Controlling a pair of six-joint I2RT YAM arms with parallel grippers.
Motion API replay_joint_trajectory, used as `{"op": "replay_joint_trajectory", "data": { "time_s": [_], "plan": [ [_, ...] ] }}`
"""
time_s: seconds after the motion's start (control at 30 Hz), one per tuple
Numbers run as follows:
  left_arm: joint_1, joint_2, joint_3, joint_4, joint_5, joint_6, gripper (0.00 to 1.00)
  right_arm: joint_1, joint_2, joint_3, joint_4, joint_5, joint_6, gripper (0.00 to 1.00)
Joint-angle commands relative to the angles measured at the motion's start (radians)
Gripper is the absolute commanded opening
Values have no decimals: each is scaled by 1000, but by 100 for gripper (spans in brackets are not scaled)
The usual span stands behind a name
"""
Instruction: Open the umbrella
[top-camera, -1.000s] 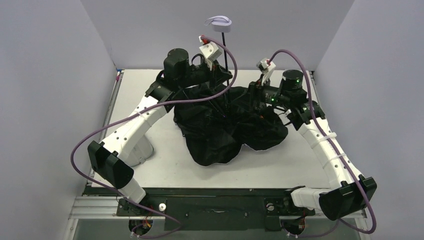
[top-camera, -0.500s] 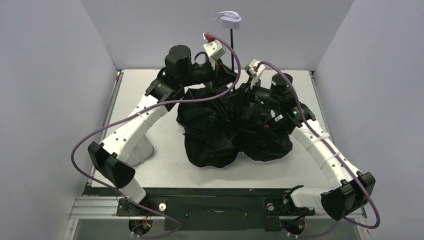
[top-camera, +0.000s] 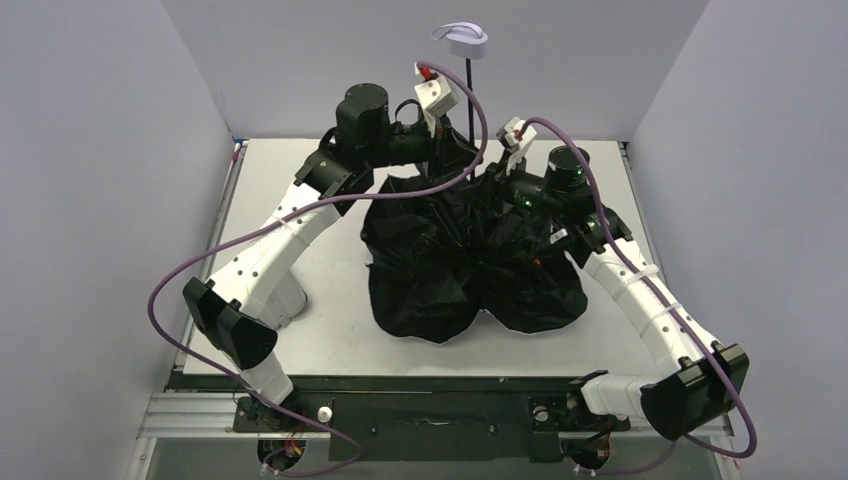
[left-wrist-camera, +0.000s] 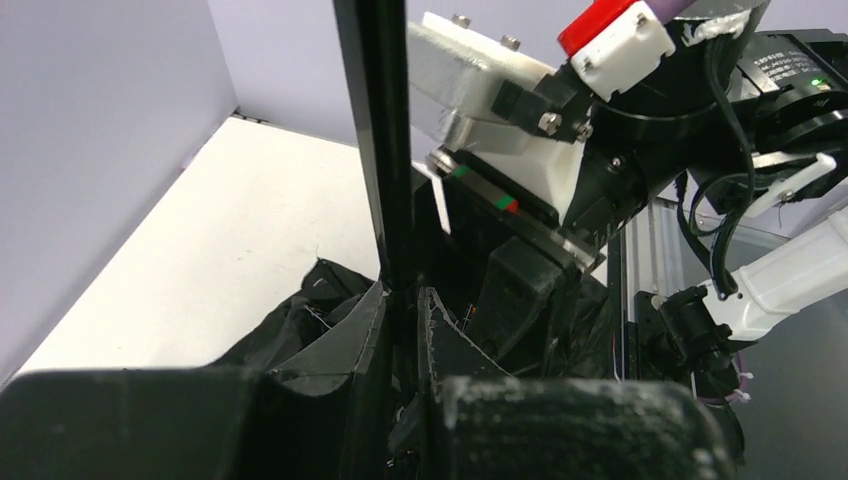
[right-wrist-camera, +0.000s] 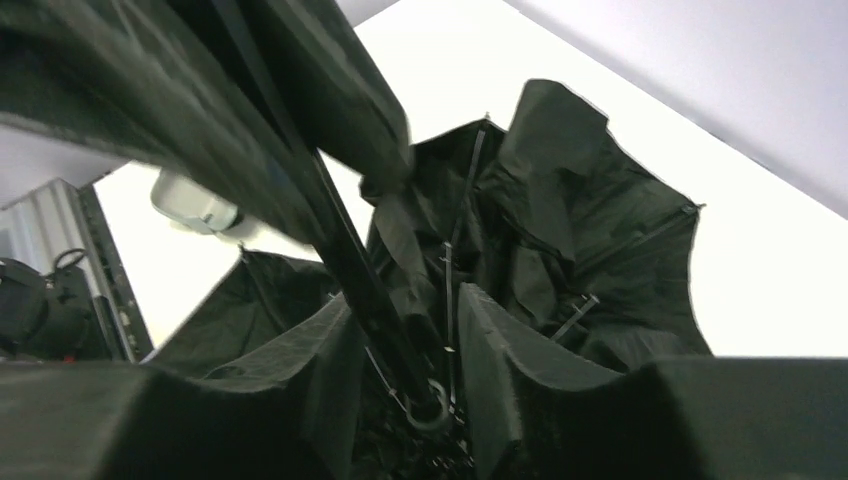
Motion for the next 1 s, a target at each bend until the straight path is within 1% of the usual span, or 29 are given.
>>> {"op": "replay_joint_trajectory", "data": {
  "time_s": [0.0, 0.03, 0.07, 0.13, 0.17, 0.2, 0.23, 0.27, 0.3, 0.33, 0.37, 0.4, 0.43, 0.47, 0.5, 0.53, 0.57, 0.6, 0.63, 0.67, 0.7, 0.8, 0.9, 0.97],
  "plan": [
    [-19, 37, 130, -45, 43, 5, 0, 31, 34, 45, 121, -20, 82, 25],
    [-21, 49, 143, -74, 38, 8, 0, 32, 40, 45, 135, -20, 92, 21],
    [-22, 53, 161, -85, 33, 12, 0, 32, 44, 47, 137, -21, 104, 11],
    [-22, 59, 175, -102, 18, 11, 0, 32, 55, 54, 144, -19, 120, 0],
    [-23, 59, 179, -107, 8, 10, 0, 32, 57, 58, 149, -14, 126, 0],
    [-21, 58, 181, -108, -4, 10, 5, 32, 58, 59, 155, -13, 139, 0],
    [-18, 52, 182, -106, -10, 9, 22, 31, 61, 61, 157, -5, 146, 0],
    [-6, 48, 178, -100, -17, -3, 31, 28, 61, 62, 168, 6, 166, 0],
    [4, 30, 157, -66, -18, -32, 50, 27, 62, 61, 178, 11, 178, 0],
    [37, 16, 139, -38, -21, -57, 57, 24, 59, 58, 210, 23, 211, 0],
    [57, -21, 78, 44, -24, -118, 64, 17, 57, 49, 231, 30, 250, 0],
    [107, -41, 38, 140, -33, -149, 66, 14, 50, 43, 275, 44, 269, 0],
    [134, -85, -39, 180, -36, -200, 67, 9, 47, 29, 296, 50, 312, 0],
    [178, -121, -77, 228, -41, -208, 68, 5, 42, 23, 337, 58, 335, 0],
    [194, -137, -135, 227, -41, -169, 67, 1, 40, 13, 354, 62, 376, 0],
    [208, -164, -155, 174, -45, -122, 67, -1, 38, 9, 388, 64, 394, 0],
    [209, -176, -194, 143, -48, -36, 64, -5, 37, 2, 401, 66, 417, 0],
    [208, -202, -216, 104, -42, -6, 62, -4, 32, -2, 418, 70, 421, 0],
    [206, -211, -263, 90, -32, 34, 58, -4, 30, -8, 425, 73, 428, 0],
    [192, -224, -280, 59, -13, 48, 56, -3, 27, -14, 439, 76, 431, 0],
    [182, -226, -302, 37, -10, 118, 51, -2, 26, -14, 444, 78, 433, 0],
    [93, -220, -316, -44, -57, 249, 44, 5, 23, -11, 440, 87, 417, 0],
    [-2, -203, -310, -54, -147, 363, 42, 20, 19, -9, 432, 102, 391, 0],
    [-40, -186, -302, -49, -201, 396, 40, 27, 16, -7, 432, 110, 388, 0]
  ]
}}
